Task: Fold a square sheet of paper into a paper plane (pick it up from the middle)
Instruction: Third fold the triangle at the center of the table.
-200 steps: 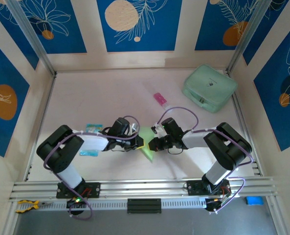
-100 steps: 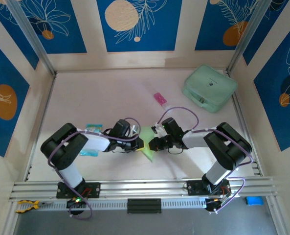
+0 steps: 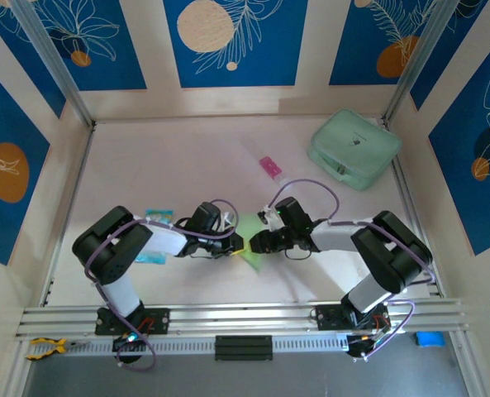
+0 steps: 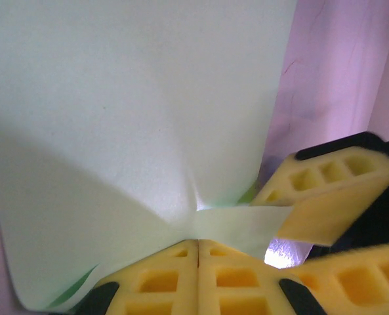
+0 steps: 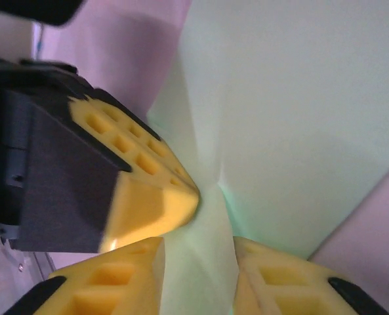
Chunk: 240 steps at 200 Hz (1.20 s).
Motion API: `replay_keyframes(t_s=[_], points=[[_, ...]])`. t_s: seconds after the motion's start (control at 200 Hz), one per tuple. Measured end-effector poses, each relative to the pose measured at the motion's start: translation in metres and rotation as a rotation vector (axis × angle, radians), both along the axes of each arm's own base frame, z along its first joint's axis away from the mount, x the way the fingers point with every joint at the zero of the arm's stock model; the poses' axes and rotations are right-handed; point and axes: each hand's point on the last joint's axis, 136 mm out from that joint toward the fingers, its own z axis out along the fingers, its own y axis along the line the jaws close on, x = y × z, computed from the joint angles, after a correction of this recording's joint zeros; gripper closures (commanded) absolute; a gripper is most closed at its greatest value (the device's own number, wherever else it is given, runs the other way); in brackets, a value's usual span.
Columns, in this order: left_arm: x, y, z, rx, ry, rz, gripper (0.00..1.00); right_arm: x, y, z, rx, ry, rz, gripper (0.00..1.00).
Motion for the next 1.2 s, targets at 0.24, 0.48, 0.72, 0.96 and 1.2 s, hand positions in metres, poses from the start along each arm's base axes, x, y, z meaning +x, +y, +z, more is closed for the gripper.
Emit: replay_keyframes(t_s=[0.24, 0.48, 0.72, 0.96, 1.2], points=[[0.0, 0.0, 0.0, 0.0, 0.0, 0.0, 0.95, 0.007, -0.01, 0.028, -0.053, -0.108, -0.055, 0.59], [0.0, 0.0, 0.0, 0.001, 0.0, 0.0, 0.95, 0.004, -0.016, 0.023, -0.116, -0.129, -0.066, 0.59], [0.0, 0.0, 0.0, 0.001, -0.001, 0.0, 0.95, -0.001, -0.018, 0.02, -0.191, -0.184, -0.052, 0.57], [0.0, 0.0, 0.0, 0.001, -0.002, -0.002, 0.95, -0.001, -0.014, 0.034, -0.18, -0.246, -0.042, 0.6], [0.0, 0.0, 0.0, 0.002, -0.002, -0.002, 0.95, -0.001, -0.021, 0.049, -0.055, -0.144, -0.146, 0.65]])
